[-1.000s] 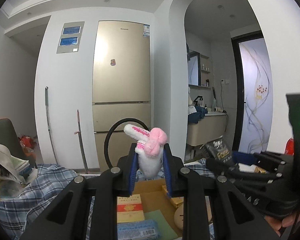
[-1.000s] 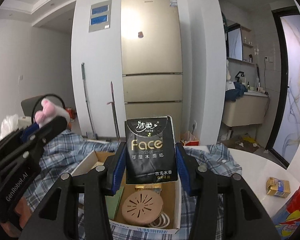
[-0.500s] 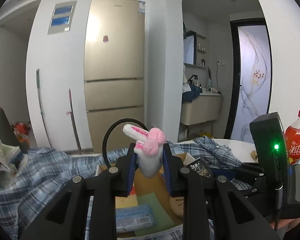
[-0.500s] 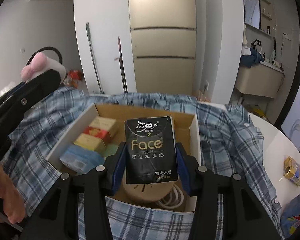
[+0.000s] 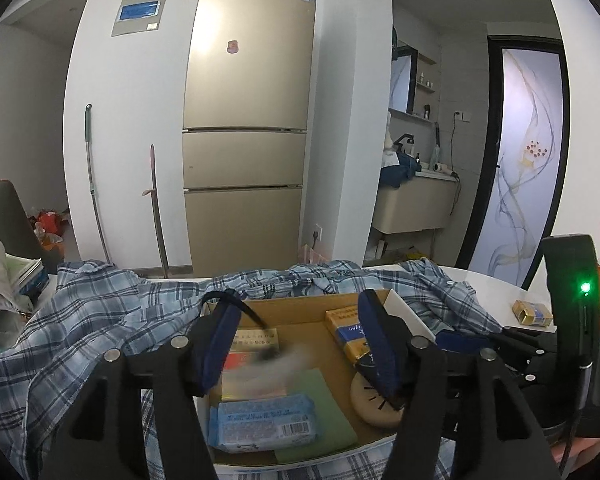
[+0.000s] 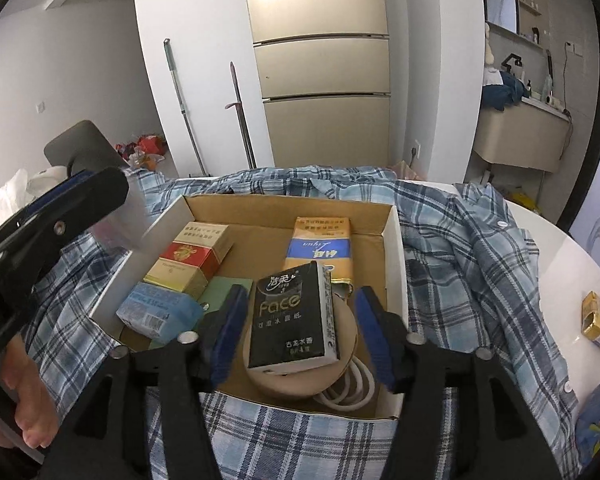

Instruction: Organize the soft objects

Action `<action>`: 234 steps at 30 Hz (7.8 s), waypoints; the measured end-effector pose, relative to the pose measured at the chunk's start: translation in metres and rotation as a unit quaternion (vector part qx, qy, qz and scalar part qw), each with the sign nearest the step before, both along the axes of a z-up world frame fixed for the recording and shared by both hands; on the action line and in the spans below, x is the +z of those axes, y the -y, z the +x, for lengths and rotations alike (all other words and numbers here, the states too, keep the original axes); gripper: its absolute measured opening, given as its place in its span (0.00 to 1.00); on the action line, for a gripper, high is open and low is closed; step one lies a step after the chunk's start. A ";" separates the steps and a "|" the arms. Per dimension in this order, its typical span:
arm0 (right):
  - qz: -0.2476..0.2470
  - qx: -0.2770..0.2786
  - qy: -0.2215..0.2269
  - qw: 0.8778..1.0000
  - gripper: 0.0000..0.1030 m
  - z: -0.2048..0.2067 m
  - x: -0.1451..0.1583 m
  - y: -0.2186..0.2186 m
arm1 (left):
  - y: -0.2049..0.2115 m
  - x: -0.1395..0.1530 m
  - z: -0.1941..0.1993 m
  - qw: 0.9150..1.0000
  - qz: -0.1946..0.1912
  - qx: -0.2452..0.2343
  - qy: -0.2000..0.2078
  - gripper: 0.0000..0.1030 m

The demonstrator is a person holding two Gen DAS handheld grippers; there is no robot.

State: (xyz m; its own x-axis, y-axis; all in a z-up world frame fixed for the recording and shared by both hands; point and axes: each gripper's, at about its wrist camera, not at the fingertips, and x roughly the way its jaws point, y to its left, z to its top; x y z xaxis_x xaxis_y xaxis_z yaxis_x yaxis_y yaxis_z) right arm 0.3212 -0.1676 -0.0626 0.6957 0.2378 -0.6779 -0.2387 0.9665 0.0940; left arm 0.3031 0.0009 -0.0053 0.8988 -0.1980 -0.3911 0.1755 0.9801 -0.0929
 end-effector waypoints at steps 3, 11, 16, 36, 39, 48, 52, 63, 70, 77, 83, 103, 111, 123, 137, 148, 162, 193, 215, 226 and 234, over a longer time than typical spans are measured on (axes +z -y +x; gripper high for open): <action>-0.002 -0.001 0.001 1.000 0.61 0.001 0.001 0.000 | 0.000 -0.002 0.001 1.000 0.004 0.006 -0.004 0.71; -0.007 -0.003 0.006 1.000 0.63 0.000 0.002 0.001 | -0.003 -0.001 -0.003 1.000 0.001 0.013 0.013 0.84; -0.007 -0.005 0.011 1.000 0.65 -0.001 0.003 0.001 | -0.001 -0.002 -0.003 1.000 0.007 0.012 0.012 0.85; 0.011 -0.016 0.055 0.998 0.67 -0.015 0.055 0.019 | -0.011 0.060 -0.016 1.000 -0.020 -0.010 -0.018 0.90; 0.010 -0.013 0.065 0.998 0.68 -0.023 0.069 0.023 | -0.004 0.074 -0.015 0.999 -0.002 -0.018 -0.040 0.90; -0.007 -0.012 0.047 0.999 0.71 -0.023 0.071 0.028 | 0.024 0.076 0.039 0.979 0.018 -0.073 -0.190 0.90; -0.017 -0.011 0.033 0.999 0.71 -0.018 0.059 0.030 | 0.047 0.064 0.050 0.968 0.072 -0.076 -0.229 0.90; 0.006 -0.012 0.009 1.000 0.71 -0.016 0.044 0.043 | 0.062 0.051 0.045 0.962 0.083 -0.065 -0.251 0.90; 0.009 -0.011 0.030 0.999 0.71 -0.030 0.066 0.044 | 0.053 0.085 0.014 0.981 0.059 -0.056 -0.177 0.90; 0.006 -0.015 0.083 0.996 0.71 -0.063 0.098 0.045 | 0.035 0.116 -0.044 0.997 0.051 -0.021 -0.060 0.90; 0.013 -0.020 0.128 0.991 0.71 -0.094 0.115 0.049 | 0.009 0.126 -0.099 0.999 0.036 0.015 0.036 0.90; 0.043 -0.016 0.263 0.964 1.00 -0.168 0.105 0.054 | -0.035 0.055 -0.182 0.990 -0.010 0.034 0.137 1.00; 0.045 -0.016 0.253 0.966 1.00 -0.168 0.076 0.052 | -0.036 0.030 -0.185 0.990 0.000 0.055 0.131 1.00; 0.013 -0.011 0.273 0.962 1.00 -0.177 0.051 0.048 | -0.029 0.017 -0.187 0.989 0.026 0.049 0.134 1.00; 0.009 -0.012 0.282 0.959 1.00 -0.180 0.053 0.047 | -0.033 0.015 -0.185 0.990 0.016 0.057 0.127 1.00; 0.015 -0.014 0.279 0.960 1.00 -0.180 0.052 0.048 | -0.034 0.013 -0.181 0.991 0.012 0.063 0.118 1.00; 0.018 -0.015 0.274 0.961 1.00 -0.179 0.050 0.049 | -0.038 0.012 -0.180 0.992 0.005 0.069 0.108 1.00; 0.018 -0.015 0.274 0.962 1.00 -0.178 0.051 0.050 | -0.038 0.012 -0.178 0.992 0.009 0.071 0.101 1.00; 0.014 -0.015 0.275 0.961 1.00 -0.180 0.050 0.050 | -0.038 0.012 -0.178 0.992 0.010 0.071 0.102 1.00; 0.018 -0.018 0.269 0.963 1.00 -0.180 0.048 0.052 | -0.037 0.012 -0.178 0.992 0.011 0.071 0.102 1.00; 0.018 -0.019 0.269 0.963 1.00 -0.179 0.049 0.053 | -0.037 0.012 -0.178 0.992 0.011 0.071 0.101 1.00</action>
